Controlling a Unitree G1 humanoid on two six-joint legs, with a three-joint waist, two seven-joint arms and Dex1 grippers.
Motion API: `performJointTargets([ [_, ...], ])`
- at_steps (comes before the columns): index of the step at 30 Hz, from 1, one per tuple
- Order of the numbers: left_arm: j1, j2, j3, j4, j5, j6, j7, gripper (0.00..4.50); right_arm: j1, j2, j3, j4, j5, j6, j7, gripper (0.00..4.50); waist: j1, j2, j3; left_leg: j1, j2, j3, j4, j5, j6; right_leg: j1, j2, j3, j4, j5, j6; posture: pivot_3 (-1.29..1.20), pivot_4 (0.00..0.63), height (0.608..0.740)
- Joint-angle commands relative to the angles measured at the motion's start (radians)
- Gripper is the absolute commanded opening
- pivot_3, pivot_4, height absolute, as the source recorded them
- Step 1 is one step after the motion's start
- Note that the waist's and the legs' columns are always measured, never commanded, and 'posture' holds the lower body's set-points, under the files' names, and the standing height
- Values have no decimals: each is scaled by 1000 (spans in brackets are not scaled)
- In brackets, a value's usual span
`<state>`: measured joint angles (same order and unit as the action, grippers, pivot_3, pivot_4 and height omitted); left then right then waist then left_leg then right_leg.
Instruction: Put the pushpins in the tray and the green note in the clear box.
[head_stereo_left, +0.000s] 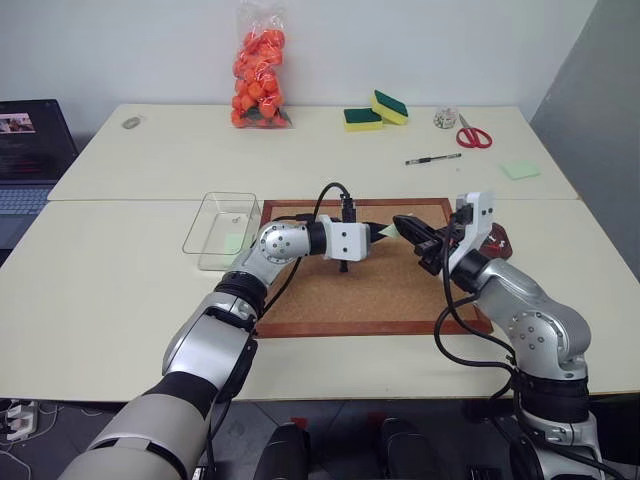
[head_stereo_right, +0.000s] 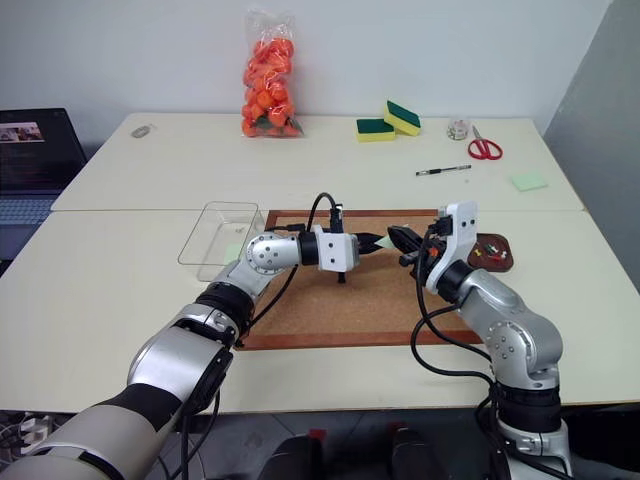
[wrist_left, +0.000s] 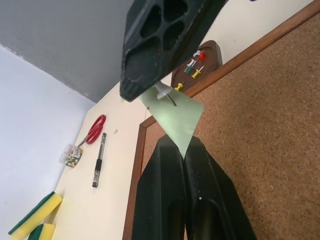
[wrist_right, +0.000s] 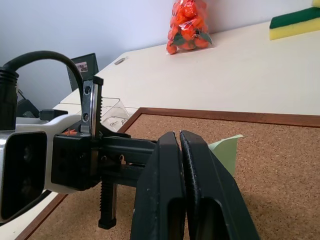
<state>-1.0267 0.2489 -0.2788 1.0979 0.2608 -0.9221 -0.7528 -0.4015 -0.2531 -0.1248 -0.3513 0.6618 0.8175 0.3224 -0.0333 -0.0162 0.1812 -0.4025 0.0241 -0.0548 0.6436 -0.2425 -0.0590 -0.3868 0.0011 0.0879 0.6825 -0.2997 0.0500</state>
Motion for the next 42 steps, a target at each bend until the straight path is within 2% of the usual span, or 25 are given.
performJointTargets([
  [1,-26,7,-2,-1,4,-20,19,3,-7,-2,-15,-65,34,2,-9,0,0,0,0,0,0,0,0,0,0,0,0,0,0,0,0,0,150,740],
  [21,-23,7,7,-2,-15,-3,-7,3,15,-18,-49,-121,106,-4,-40,0,0,0,0,0,0,0,0,0,0,0,0,0,0,0,0,0,150,740],
  [28,-5,11,42,-18,-90,40,-78,3,111,-180,-118,-150,-2,-76,-16,0,1,0,0,-1,0,0,0,0,0,0,0,0,0,0,0,0,150,740],
  [34,1,19,45,-38,-124,53,-119,3,119,-265,-140,25,-161,-166,-48,0,-3,0,0,0,0,0,0,0,0,0,0,0,0,0,0,0,150,740],
  [35,3,17,44,-42,-125,55,-121,0,91,-273,-128,108,-201,-199,-51,230,-3,0,0,0,0,1,0,0,0,0,0,1,0,0,0,0,150,740],
  [36,4,15,42,-45,-126,57,-123,0,65,-279,-117,181,-235,-228,-52,230,-5,0,0,0,0,1,0,0,0,0,0,1,0,0,0,0,150,740],
  [38,6,12,40,-51,-127,60,-124,0,20,-285,-99,296,-285,-277,-45,657,-9,-1,0,0,0,1,0,0,0,0,0,1,0,0,1,0,150,740],
  [42,7,14,43,-62,-129,66,-127,0,-53,-287,-81,461,-343,-350,-14,1773,-7,-1,0,1,-1,2,0,0,0,0,0,2,0,0,1,0,150,740],
])
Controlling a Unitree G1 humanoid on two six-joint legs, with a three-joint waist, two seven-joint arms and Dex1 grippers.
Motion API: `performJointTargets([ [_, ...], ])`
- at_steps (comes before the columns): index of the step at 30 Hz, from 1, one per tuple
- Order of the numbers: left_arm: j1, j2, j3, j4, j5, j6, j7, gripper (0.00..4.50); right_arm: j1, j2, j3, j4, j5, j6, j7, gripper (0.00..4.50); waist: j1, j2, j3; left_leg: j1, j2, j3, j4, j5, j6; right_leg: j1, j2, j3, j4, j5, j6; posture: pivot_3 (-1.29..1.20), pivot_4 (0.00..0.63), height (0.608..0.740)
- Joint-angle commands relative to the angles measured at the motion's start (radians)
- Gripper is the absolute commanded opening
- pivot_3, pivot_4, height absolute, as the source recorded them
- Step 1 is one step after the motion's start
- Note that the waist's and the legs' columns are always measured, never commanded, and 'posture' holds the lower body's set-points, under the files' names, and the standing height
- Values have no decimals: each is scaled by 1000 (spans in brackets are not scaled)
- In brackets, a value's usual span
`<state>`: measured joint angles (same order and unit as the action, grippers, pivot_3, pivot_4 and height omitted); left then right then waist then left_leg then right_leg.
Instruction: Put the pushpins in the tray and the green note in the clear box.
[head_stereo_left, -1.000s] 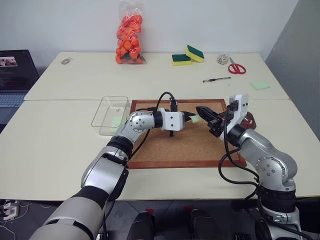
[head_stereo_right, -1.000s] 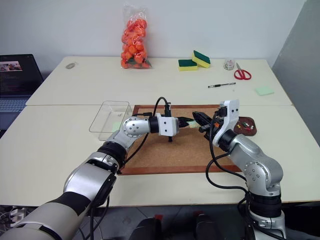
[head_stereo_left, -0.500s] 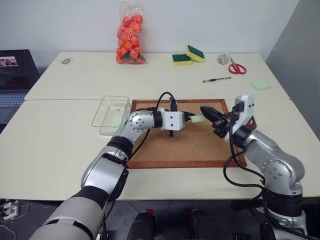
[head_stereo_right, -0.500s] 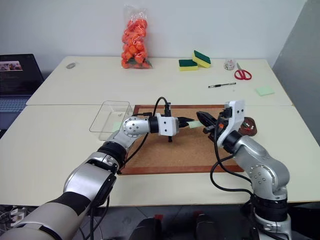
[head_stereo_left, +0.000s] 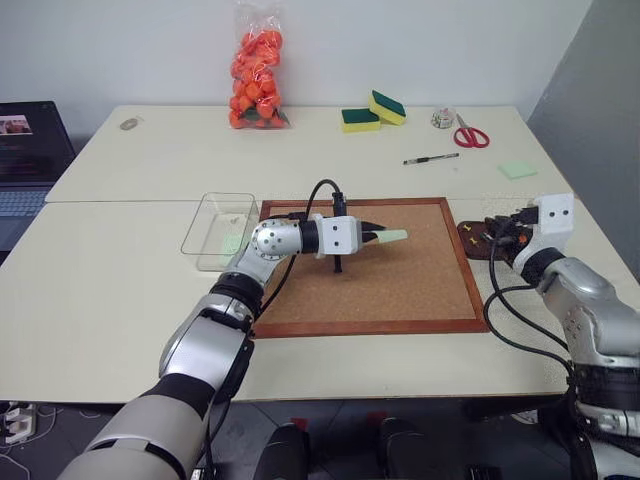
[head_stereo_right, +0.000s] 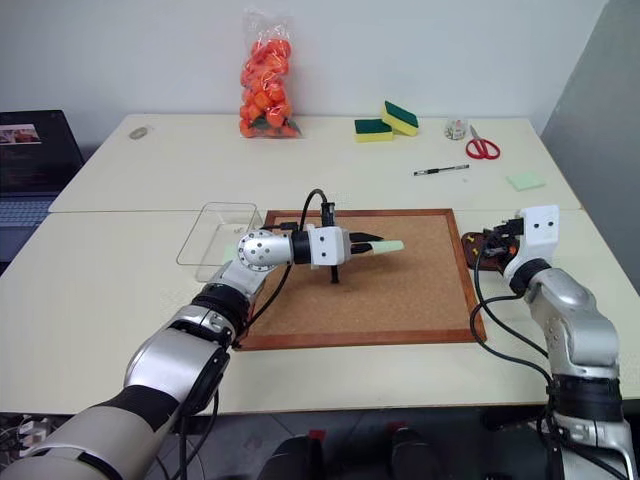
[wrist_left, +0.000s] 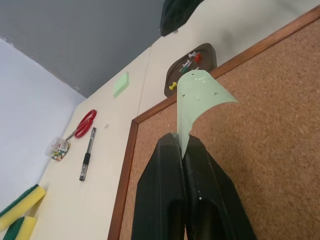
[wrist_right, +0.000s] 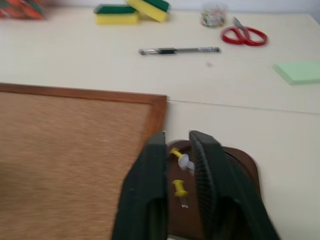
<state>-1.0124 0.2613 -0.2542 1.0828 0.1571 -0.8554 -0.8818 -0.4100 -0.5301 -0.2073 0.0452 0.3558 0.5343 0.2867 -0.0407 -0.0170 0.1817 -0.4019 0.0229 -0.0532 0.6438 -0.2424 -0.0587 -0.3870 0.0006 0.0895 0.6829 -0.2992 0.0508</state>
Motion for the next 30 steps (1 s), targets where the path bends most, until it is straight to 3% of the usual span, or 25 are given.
performJointTargets([
  [1,-8,3,19,-48,-26,0,1,0,-55,-10,2,89,-44,-74,27,1924,1,0,0,0,0,0,0,0,0,0,0,0,0,0,0,0,150,740],
  [6,-6,13,22,-54,-24,3,2,0,-74,-3,-14,134,-47,-91,52,3100,2,0,0,-1,0,0,-1,0,0,0,0,0,-1,0,0,0,150,740],
  [12,-20,22,31,-42,-20,15,24,0,-54,8,-54,51,-3,-68,65,4425,2,0,0,-1,0,0,0,0,0,0,0,0,0,0,0,0,150,740],
  [22,-105,88,120,-38,-47,136,113,0,21,10,-125,-187,130,22,103,4486,2,0,0,-1,0,0,0,0,0,-1,0,0,0,0,0,0,150,740],
  [30,-75,295,144,-182,20,303,191,0,68,27,-98,-414,343,154,194,4486,-9,0,0,-1,1,-1,0,0,0,-1,0,0,1,0,0,0,150,740],
])
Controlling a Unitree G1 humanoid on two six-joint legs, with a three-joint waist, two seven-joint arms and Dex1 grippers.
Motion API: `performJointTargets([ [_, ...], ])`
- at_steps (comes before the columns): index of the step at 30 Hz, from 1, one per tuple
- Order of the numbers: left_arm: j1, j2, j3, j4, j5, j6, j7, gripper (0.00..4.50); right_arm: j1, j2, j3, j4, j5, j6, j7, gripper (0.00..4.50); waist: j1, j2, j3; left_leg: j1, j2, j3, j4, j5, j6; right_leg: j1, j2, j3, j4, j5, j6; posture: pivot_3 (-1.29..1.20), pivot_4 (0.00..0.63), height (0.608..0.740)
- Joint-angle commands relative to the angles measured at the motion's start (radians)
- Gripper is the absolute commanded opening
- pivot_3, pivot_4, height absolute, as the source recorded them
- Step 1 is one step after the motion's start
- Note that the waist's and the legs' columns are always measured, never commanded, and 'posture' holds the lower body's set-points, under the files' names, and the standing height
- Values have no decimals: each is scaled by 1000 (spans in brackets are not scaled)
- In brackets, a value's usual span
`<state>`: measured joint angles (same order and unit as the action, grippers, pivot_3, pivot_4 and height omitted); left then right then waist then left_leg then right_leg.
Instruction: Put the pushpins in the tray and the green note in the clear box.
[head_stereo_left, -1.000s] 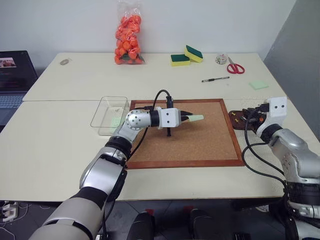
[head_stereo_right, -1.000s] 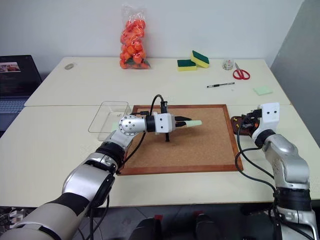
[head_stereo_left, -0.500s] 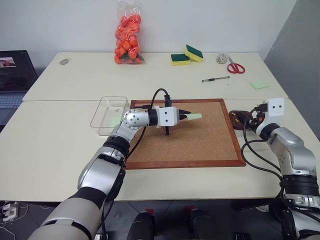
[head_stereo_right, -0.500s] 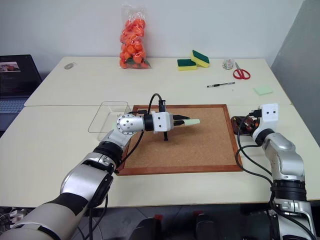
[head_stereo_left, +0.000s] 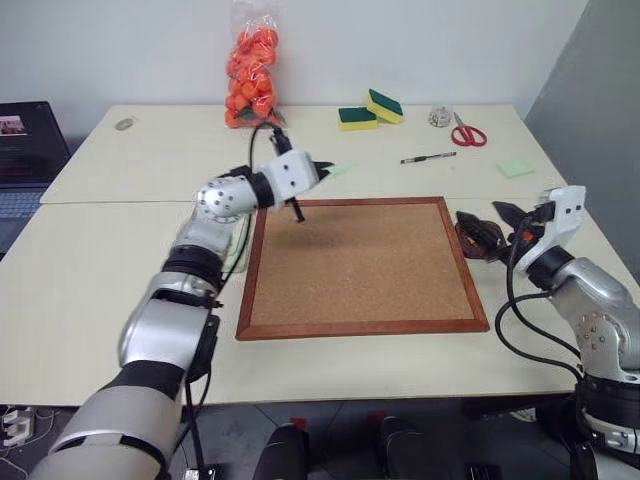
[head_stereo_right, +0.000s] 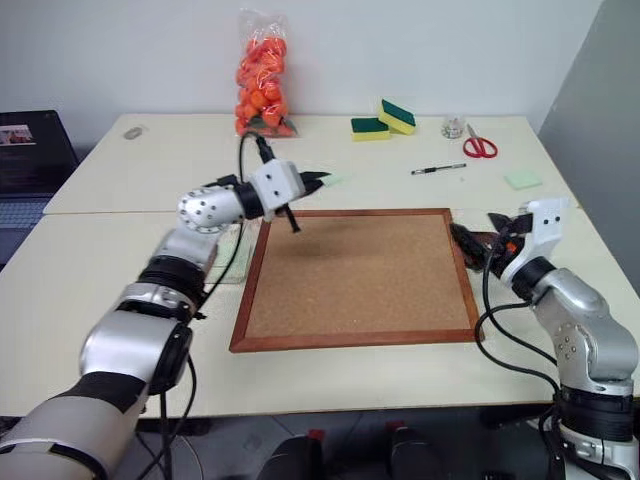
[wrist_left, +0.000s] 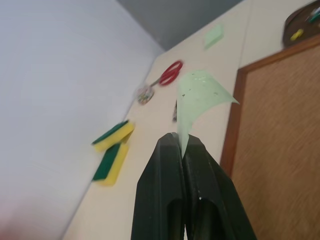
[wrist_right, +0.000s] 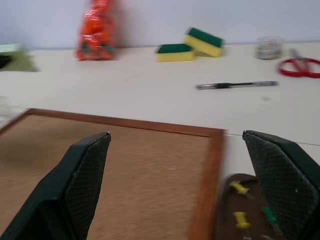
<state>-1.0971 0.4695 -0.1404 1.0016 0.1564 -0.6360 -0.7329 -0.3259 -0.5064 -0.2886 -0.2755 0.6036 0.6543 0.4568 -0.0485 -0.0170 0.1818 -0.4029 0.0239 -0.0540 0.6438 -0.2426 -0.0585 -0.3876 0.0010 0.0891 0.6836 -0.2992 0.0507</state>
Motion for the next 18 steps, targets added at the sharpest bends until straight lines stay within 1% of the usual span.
performJointTargets([
  [1,23,114,34,-130,27,118,47,0,-19,4,-23,-106,123,46,30,4486,-4,0,0,0,0,0,0,0,0,0,0,0,0,0,0,0,150,740],
  [3,57,171,38,-185,43,181,52,0,-25,-10,-15,-145,177,83,50,4486,-6,0,0,0,1,0,0,0,0,0,0,0,1,0,0,0,150,740],
  [5,94,214,37,-230,55,233,47,0,-19,-35,18,-179,199,112,79,4486,-7,0,0,0,1,0,0,0,0,0,0,0,1,0,0,0,150,740],
  [8,150,262,43,-262,72,317,69,0,-33,-58,112,-204,172,119,120,4486,-6,0,0,0,1,0,0,0,0,0,0,-1,1,0,0,0,150,740],
  [13,174,270,27,-246,107,386,105,0,-96,-32,211,-179,128,99,119,4486,-1,-2,1,0,1,-1,2,0,0,0,0,-2,2,0,0,0,150,740],
  [18,179,266,-7,-215,153,404,115,0,-141,-9,308,-161,75,80,139,4486,3,-2,1,0,1,-2,1,0,0,-1,0,-2,2,0,0,0,150,740],
])
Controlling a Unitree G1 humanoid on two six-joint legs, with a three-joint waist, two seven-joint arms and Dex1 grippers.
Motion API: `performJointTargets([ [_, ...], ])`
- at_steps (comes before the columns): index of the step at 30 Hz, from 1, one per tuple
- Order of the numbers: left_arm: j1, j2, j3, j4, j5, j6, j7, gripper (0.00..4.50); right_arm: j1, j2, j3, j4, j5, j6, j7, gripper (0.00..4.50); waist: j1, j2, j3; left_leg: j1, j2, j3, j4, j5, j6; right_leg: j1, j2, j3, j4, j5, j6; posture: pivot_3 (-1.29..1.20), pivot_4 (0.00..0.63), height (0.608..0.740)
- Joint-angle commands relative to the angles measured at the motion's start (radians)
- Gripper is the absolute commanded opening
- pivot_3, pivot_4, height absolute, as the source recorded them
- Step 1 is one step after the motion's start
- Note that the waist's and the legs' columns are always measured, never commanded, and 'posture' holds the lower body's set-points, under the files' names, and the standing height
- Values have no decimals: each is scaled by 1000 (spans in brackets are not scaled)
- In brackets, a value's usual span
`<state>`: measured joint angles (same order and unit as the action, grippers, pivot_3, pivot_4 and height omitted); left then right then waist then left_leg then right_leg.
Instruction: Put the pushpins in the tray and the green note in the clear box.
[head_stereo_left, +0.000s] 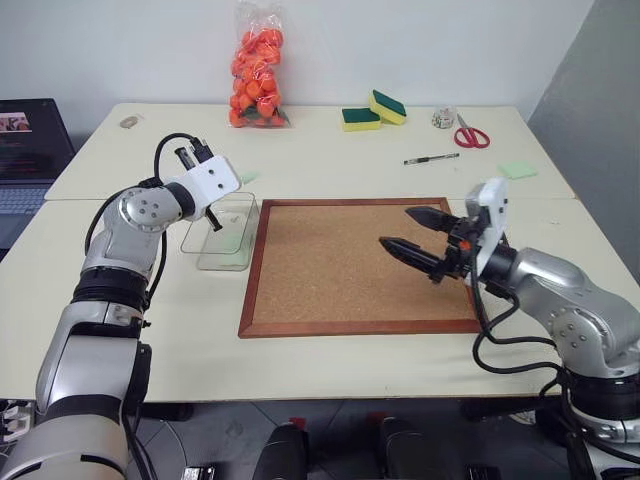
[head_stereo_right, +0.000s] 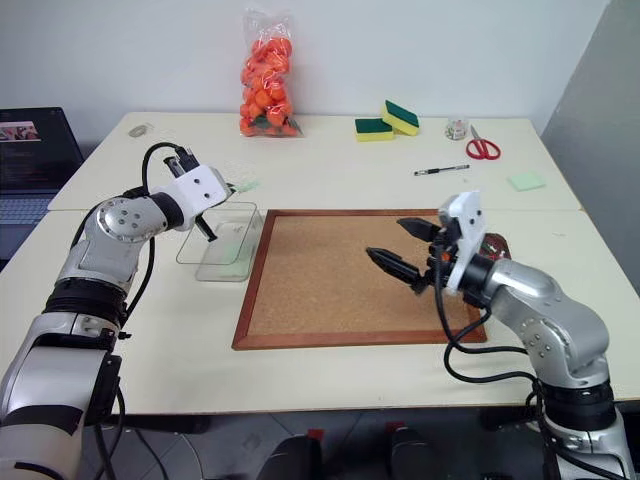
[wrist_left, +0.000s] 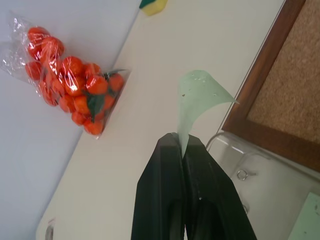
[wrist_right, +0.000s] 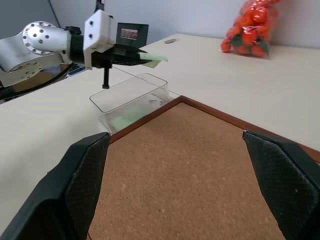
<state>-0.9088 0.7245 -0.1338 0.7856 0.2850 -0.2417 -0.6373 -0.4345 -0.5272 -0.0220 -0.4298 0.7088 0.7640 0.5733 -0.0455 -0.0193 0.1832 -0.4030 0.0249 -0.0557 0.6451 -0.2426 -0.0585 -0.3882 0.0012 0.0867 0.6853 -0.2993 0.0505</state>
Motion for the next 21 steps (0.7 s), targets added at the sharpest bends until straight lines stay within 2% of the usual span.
performJointTargets([
  [1,-9,12,-20,7,33,11,20,0,-41,16,56,-3,-42,-35,26,4486,0,0,0,0,0,0,0,0,0,0,0,0,0,0,0,0,150,740],
  [6,4,22,-33,23,51,35,14,0,-63,35,90,11,-78,-50,34,4486,-1,0,0,0,0,0,0,0,0,-1,0,0,1,0,0,0,150,740],
  [7,6,22,-30,24,48,42,11,313,-65,37,94,13,-83,-52,34,4500,-1,0,0,0,0,0,0,0,0,-1,0,0,1,0,0,0,150,740],
  [21,68,8,23,-132,-37,185,-56,2724,-69,55,105,28,-134,-66,52,4500,-2,0,0,0,0,0,0,0,0,-1,0,0,2,0,0,0,150,740],
])
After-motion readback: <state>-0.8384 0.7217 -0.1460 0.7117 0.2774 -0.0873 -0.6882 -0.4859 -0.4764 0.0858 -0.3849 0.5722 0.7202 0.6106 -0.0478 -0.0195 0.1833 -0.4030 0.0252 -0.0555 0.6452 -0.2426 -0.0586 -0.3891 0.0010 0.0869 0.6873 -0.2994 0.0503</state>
